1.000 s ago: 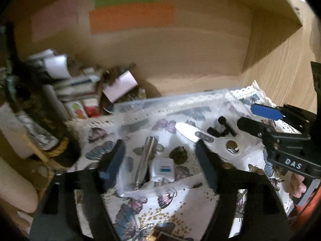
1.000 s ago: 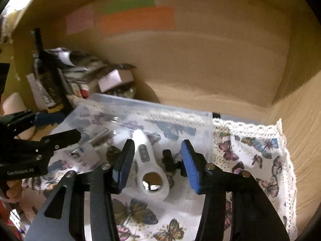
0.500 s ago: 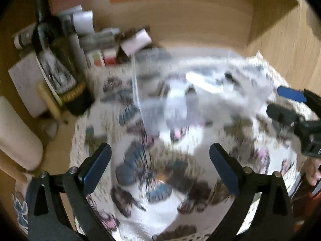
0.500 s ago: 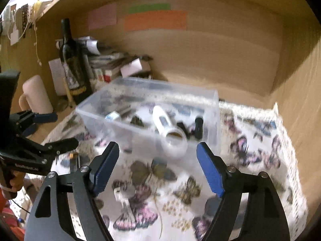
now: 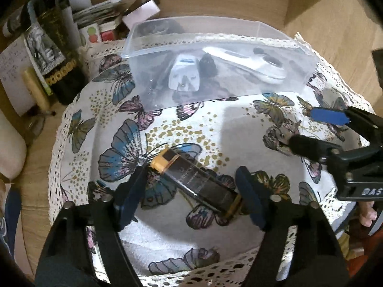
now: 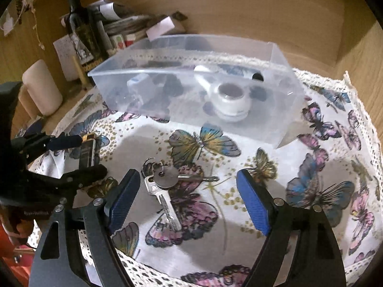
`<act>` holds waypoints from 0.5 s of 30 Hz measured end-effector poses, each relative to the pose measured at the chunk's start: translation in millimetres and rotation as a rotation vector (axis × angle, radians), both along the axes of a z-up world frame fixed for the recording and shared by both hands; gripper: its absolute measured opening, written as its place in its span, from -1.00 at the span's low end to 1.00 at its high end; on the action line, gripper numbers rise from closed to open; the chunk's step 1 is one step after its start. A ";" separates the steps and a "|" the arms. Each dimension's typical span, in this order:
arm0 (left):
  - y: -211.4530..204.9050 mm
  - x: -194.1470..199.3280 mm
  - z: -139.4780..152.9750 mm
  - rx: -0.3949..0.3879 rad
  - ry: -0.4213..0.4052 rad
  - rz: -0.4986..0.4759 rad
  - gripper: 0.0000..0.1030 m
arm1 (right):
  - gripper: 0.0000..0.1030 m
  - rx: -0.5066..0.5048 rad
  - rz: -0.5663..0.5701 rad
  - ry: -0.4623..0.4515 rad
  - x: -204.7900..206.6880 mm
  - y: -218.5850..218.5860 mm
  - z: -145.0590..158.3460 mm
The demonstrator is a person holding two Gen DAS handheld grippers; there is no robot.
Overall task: Organize rigid objects
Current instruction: 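Grasp the black-and-gold lighter case with the left tool while the right tool grasps the keys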
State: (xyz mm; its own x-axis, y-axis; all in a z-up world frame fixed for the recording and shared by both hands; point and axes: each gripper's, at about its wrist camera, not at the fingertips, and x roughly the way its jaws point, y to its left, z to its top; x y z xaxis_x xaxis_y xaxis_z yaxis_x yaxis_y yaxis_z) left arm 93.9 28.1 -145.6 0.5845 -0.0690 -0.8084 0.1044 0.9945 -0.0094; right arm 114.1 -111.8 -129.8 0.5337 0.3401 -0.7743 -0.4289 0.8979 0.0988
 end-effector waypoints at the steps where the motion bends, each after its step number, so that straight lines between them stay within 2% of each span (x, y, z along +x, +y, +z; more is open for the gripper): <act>1: -1.1 -0.9 0.9 -0.001 -0.003 -0.009 0.16 | 0.56 -0.005 0.002 0.007 1.2 3.3 -1.8; 4: -2.6 -0.6 3.1 -0.004 -0.009 -0.033 -0.19 | 0.57 -0.030 0.006 0.045 7.1 12.8 -9.1; 7: 1.2 -1.8 3.7 -0.019 -0.015 -0.042 -0.31 | 0.58 -0.054 0.002 0.046 9.6 17.4 -11.4; 9: 4.5 -1.8 4.2 -0.036 -0.017 -0.040 -0.46 | 0.57 -0.074 0.000 0.037 8.9 19.9 -13.0; 12: 10.0 -1.0 4.7 -0.067 -0.012 -0.033 -0.55 | 0.34 -0.088 -0.001 0.020 8.0 21.7 -13.0; 13: 11.3 -0.9 4.6 -0.074 -0.011 -0.031 -0.55 | 0.17 -0.090 -0.007 0.009 6.9 21.2 -12.6; 15: 11.6 -0.9 4.6 -0.068 -0.010 -0.027 -0.55 | 0.15 -0.083 -0.009 0.007 8.3 20.9 -11.8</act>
